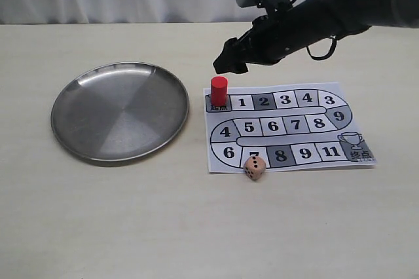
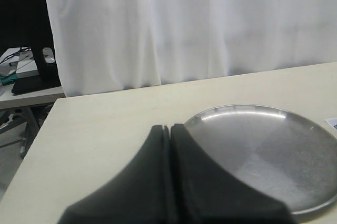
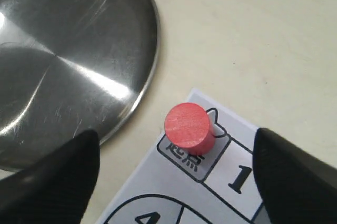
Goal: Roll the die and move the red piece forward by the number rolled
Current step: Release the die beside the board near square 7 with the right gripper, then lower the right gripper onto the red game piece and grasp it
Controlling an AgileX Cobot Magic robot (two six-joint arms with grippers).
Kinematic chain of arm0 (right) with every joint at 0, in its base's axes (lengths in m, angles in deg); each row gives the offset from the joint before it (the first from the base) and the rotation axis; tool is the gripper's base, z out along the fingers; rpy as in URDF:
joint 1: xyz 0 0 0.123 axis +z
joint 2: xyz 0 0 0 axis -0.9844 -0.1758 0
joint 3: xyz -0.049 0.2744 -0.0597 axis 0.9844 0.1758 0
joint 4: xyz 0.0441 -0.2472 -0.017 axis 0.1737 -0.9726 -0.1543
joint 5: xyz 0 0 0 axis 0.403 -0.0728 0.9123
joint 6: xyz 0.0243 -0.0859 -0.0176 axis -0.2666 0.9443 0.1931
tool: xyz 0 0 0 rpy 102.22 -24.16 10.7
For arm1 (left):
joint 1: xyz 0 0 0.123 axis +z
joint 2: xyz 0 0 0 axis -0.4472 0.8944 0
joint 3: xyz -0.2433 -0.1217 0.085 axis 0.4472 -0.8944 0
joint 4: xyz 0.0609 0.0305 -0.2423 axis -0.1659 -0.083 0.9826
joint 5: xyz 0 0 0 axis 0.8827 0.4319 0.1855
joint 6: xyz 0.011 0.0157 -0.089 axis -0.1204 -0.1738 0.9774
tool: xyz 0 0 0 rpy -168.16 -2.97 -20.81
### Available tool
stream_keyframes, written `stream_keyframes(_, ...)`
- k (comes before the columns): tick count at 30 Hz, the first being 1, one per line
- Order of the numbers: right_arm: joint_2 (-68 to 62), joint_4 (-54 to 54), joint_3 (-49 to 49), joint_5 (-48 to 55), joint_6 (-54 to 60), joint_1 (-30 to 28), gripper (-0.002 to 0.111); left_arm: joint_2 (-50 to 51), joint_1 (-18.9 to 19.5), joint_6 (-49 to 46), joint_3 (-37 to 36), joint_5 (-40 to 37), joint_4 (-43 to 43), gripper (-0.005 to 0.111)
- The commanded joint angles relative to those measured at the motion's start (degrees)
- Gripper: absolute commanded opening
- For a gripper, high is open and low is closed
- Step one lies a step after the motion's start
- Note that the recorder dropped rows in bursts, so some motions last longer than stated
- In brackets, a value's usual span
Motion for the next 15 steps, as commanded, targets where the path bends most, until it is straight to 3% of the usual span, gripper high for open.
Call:
stream_keyframes(1,-1.8,0.9,-0.5,-1.6,1.7,0.6,0.075,-0.1,0.2,0.1,-0.1,0.6,0.0,0.0)
stream_keyframes(6,-3.6,-4.4,-2.2,-5.8,1.1,4.2,0.075,-0.1,0.2,0.1,-0.1,0.6,0.0,0.0)
stream_keyframes(10,-4.6,-11.1,-2.7,-14.0,-5.8,5.3,0.075,-0.1,0.2,0.1,-0.1,0.6,0.0,0.0)
stream_keyframes(15,-6.2,-11.7,-2.7,-12.0,-4.6,5.4,0.075,-0.1,0.2,0.1,-0.1,0.6,0.0,0.0)
